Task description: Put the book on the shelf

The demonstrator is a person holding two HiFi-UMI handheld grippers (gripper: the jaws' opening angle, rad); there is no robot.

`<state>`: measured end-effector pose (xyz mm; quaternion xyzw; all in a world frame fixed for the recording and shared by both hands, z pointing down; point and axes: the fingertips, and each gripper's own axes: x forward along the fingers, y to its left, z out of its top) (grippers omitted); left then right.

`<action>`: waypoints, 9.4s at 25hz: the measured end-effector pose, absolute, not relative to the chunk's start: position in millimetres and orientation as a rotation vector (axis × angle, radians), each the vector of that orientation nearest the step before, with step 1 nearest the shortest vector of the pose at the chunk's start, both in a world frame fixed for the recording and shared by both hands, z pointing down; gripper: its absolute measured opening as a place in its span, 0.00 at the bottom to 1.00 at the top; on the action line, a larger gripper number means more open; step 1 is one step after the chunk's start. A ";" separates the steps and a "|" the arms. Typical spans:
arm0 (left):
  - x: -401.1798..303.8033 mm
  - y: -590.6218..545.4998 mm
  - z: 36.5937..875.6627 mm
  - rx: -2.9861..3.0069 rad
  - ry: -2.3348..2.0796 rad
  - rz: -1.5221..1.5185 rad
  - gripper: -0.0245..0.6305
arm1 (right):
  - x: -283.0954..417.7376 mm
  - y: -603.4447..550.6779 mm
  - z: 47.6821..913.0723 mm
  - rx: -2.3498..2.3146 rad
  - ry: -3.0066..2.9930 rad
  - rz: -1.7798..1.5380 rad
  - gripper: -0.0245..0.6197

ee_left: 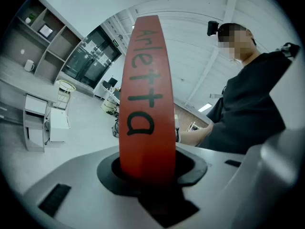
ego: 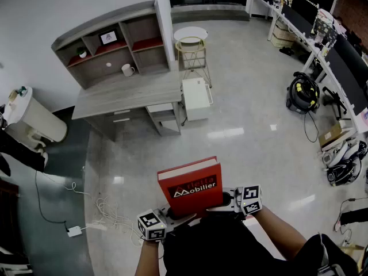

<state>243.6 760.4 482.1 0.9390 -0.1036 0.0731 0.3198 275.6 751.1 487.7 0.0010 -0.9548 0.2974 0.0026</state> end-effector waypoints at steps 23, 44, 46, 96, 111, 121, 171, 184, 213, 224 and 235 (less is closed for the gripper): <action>222.9 709.9 509.1 2.418 -0.306 0.195 0.30 | 248.9 702.9 513.7 0.068 -2.885 1.042 0.32; 52.6 481.0 516.9 2.383 -0.282 0.085 0.33 | 78.8 474.5 521.3 0.219 -2.772 1.107 0.34; 30.2 460.1 513.5 2.383 -0.287 0.092 0.33 | 56.6 453.7 516.9 0.224 -2.776 1.067 0.34; -21.4 103.1 530.8 2.475 -0.315 0.351 0.36 | 9.7 93.0 536.7 0.548 -2.827 0.923 0.46; 25.6 -45.2 603.9 2.375 -0.472 0.605 0.49 | 68.9 -44.5 597.5 0.446 -2.750 0.825 0.41; 26.3 -104.0 651.8 2.275 -0.510 0.724 0.52 | 76.4 -103.4 638.6 0.410 -2.639 0.754 0.39; -18.5 -284.2 787.7 2.248 -0.682 1.086 0.53 | 67.9 -280.2 776.5 0.710 -2.190 0.618 0.47; -36.9 -272.5 791.5 2.167 -0.748 0.982 0.53 | 65.5 -306.5 778.3 0.752 -2.186 0.569 0.51; -3.7 -256.1 793.2 1.965 -0.904 0.722 0.52 | 67.5 -327.6 777.8 0.800 -2.151 0.454 0.55; 14.0 -251.0 803.7 1.881 -0.839 0.714 0.52 | 67.9 -330.4 775.5 0.826 -2.158 0.406 0.55; 14.4 -274.3 808.3 1.832 -0.859 0.638 0.52 | 68.1 -335.8 764.5 0.910 -2.170 0.310 0.53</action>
